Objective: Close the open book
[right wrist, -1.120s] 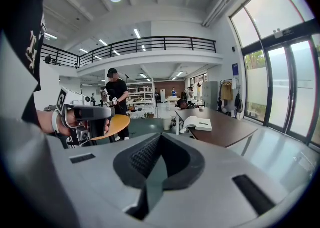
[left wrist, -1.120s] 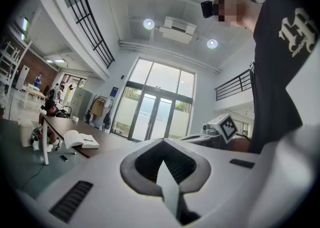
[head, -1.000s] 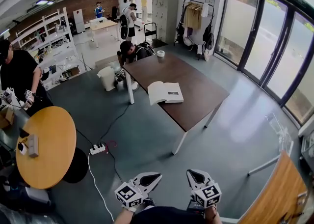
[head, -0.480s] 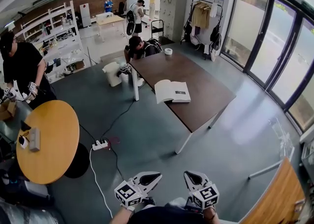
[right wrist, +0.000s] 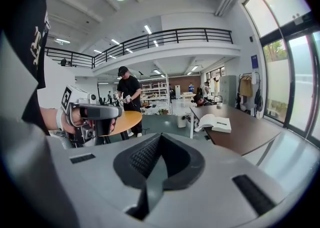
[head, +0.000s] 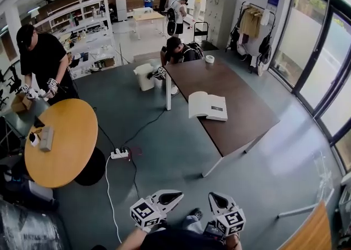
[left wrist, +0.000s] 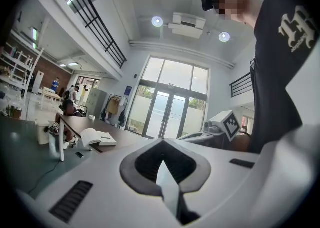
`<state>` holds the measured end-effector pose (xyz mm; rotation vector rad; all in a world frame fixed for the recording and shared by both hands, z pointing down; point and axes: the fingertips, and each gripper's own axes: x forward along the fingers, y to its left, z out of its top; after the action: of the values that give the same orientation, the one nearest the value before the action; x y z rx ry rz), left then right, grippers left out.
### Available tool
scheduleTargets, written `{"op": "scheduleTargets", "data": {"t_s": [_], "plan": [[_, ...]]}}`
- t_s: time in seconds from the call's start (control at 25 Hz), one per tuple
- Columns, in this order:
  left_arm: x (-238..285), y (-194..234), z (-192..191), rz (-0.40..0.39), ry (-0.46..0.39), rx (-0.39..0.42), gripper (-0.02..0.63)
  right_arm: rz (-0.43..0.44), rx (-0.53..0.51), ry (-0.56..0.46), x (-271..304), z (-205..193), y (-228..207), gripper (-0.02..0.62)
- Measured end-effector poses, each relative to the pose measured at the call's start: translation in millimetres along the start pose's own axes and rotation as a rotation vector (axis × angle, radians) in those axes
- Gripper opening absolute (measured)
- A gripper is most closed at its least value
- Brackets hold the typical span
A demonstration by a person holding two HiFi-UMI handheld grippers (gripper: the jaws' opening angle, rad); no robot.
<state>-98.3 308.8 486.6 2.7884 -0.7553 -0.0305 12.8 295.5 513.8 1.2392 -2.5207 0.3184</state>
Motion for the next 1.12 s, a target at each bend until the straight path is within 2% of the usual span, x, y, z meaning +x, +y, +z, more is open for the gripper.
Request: {"op": "scheduleTargets", "data": {"t_s": [0.16, 0.48, 1.12], "plan": [[36, 8, 10, 0.032, -0.02, -0.018, 0.006, -0.012, 0.008, -0.026, 3, 15, -49, -0.012], [96, 27, 22, 0.048, 0.001, 0.024, 0.006, -0.016, 0.014, -0.043, 11, 21, -125, -0.012], [168, 22, 26, 0.07, 0.045, 0.03, 0.006, 0.019, 0.056, -0.065, 13, 22, -195, -0.012]]}}
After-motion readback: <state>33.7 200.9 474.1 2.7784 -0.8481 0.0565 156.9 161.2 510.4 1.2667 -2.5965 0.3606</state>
